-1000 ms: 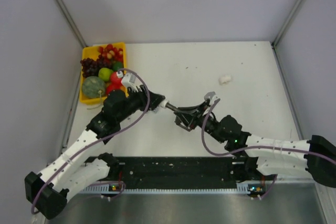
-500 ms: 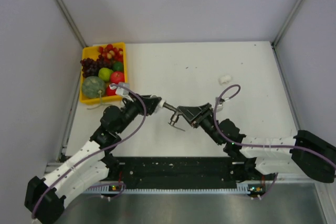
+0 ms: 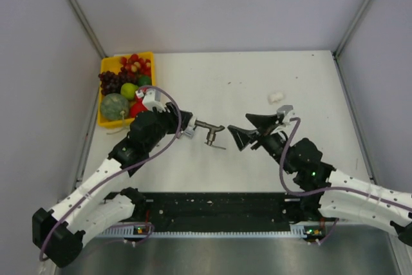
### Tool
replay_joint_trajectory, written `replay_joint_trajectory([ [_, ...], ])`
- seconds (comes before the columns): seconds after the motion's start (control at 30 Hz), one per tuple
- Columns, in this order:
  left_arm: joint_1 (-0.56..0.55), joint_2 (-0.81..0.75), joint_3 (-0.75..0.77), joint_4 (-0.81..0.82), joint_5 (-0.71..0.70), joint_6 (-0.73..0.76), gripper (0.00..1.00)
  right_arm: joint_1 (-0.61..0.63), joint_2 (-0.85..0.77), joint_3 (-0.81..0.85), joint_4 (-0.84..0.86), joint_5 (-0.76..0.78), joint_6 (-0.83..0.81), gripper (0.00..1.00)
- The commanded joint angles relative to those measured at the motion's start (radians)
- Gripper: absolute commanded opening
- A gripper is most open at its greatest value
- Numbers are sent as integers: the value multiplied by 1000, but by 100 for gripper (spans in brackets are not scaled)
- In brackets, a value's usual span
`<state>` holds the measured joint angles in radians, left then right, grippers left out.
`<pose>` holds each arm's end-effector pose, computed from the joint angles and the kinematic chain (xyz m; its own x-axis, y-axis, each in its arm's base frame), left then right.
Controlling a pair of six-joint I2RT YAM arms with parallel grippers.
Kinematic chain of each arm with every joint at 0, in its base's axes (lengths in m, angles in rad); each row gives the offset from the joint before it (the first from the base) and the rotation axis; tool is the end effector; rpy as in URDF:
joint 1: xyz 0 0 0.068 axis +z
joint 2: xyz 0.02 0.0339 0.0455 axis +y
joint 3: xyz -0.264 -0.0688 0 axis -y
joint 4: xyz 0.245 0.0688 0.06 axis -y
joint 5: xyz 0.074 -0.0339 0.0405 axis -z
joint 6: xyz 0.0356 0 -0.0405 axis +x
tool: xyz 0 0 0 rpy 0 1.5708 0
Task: Install the water faucets
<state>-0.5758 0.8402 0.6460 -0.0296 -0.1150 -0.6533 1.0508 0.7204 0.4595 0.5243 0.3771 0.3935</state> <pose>0.1720 -0.1068 0.2974 -0.4196 -0.4475 -0.7898 0.2419 0.7835 -0.5724 0.0994 0.1473 0.3103 -0.1222 0.5041 -0.8550 -0.6316 0.6250 0.4587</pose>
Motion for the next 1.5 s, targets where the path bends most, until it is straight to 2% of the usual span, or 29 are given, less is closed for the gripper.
replay_joint_trajectory([
  [0.0, 4, 20, 138, -79, 60, -19, 0, -2, -32, 96, -328, -144, -617, 85],
  [0.13, 4, 69, 240, -191, 139, 17, 0, 15, -38, 123, -470, -196, -960, 88],
  [0.4, 2, 128, 366, -315, 230, 50, 0, 54, 48, 130, -457, -184, -1228, 90],
  [0.8, 1, 200, 425, -359, 305, 52, 0, 146, 182, 154, -311, -214, -1329, 89],
  [1.07, 2, 238, 448, -365, 340, 41, 0, 187, 278, 192, -297, -234, -1349, 87],
  [1.17, 2, 238, 452, -369, 347, 41, 0, 189, 312, 200, -268, -251, -1306, 85],
  [1.3, 2, 221, 431, -362, 328, 49, 0, 190, 347, 220, -180, -257, -1132, 76],
  [1.37, 2, 200, 405, -337, 322, 47, 0, 190, 359, 222, -117, -244, -1000, 65],
  [1.47, 2, 162, 359, -288, 307, 37, 0, 189, 369, 203, -3, -202, -810, 38],
])
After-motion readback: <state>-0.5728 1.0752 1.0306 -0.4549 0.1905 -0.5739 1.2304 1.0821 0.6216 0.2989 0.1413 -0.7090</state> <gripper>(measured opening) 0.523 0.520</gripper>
